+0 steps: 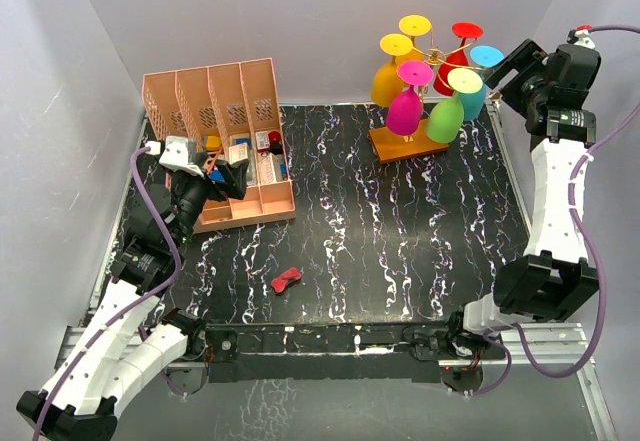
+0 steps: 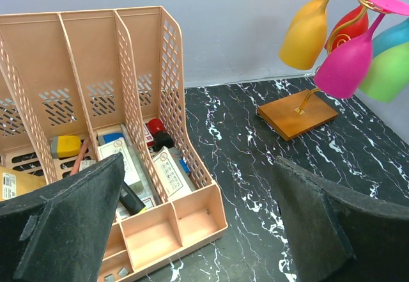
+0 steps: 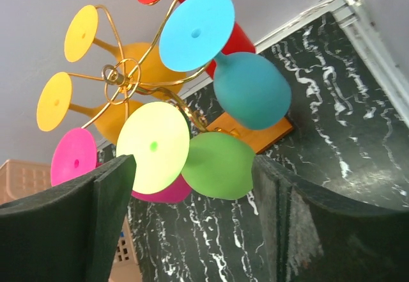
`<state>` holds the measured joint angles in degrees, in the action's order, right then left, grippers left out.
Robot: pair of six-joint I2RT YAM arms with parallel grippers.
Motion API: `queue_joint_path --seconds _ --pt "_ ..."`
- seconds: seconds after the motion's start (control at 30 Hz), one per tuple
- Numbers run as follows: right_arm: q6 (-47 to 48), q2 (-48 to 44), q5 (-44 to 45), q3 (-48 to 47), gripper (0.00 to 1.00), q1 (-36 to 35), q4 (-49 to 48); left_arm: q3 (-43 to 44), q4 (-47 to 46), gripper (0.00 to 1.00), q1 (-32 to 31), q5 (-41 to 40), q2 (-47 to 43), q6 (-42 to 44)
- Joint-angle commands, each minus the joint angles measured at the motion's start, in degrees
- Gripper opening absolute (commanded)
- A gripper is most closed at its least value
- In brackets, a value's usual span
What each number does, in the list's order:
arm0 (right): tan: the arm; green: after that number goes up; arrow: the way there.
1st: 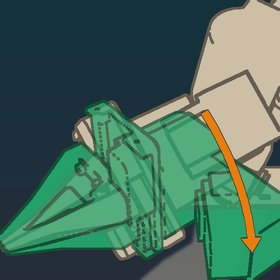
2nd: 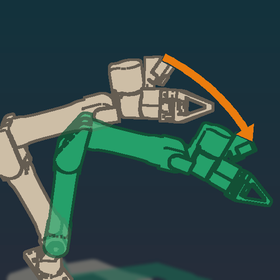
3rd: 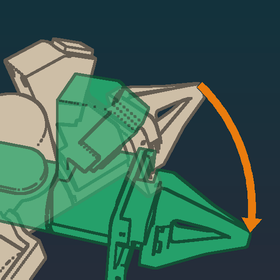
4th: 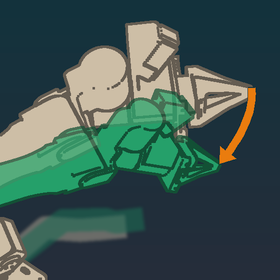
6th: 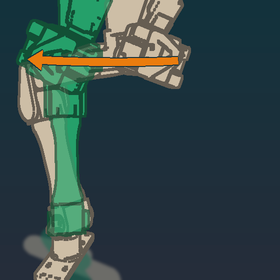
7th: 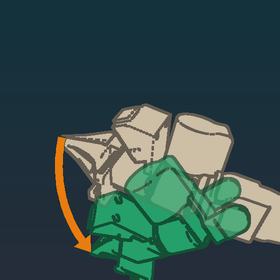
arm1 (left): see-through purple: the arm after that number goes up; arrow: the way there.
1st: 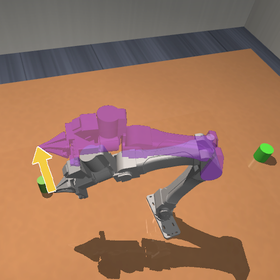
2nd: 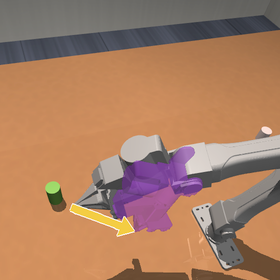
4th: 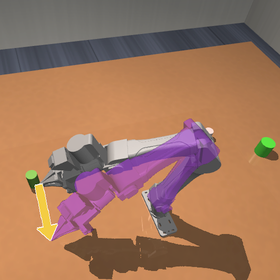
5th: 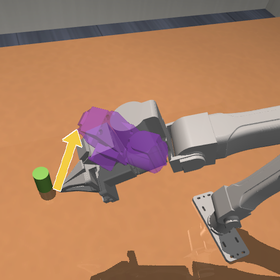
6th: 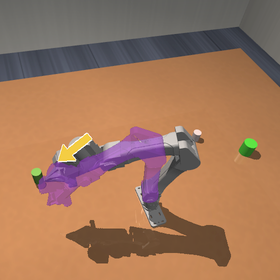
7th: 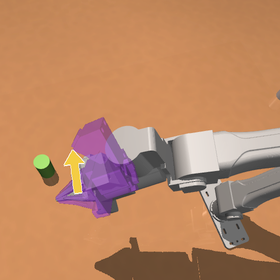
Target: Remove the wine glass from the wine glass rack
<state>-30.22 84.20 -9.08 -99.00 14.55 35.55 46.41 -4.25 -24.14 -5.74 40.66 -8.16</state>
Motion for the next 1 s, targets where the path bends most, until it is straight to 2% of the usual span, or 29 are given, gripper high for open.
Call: queue_joint_path --seconds 0.0,0.23,0.6,0.7,0.97 --pt "-2.3 1.54 -10.02 -2.35 0.75 1.28 -6.21 0.53 -1.95 0.97 -0.27 0.7 -0.32 -0.47" --pt "-2.86 4.93 -14.85 -2.16 0.63 1.54 -7.91 0.51 -1.99 0.97 -0.29 0.64 -0.39 -0.54" --pt "-3.56 9.31 -17.16 -1.99 0.54 1.54 -8.77 0.46 -1.97 0.97 -0.64 0.81 -0.67 -0.76" --pt "-3.29 10.42 -17.53 -2.91 0.46 1.54 -7.26 0.49 -1.99 0.97 -0.64 0.82 -0.72 -0.71" --pt "-1.01 9.2 -13.24 -3.23 0.38 1.49 -4.31 0.53 -1.9 0.97 -0.9 0.89 -0.61 -0.87"
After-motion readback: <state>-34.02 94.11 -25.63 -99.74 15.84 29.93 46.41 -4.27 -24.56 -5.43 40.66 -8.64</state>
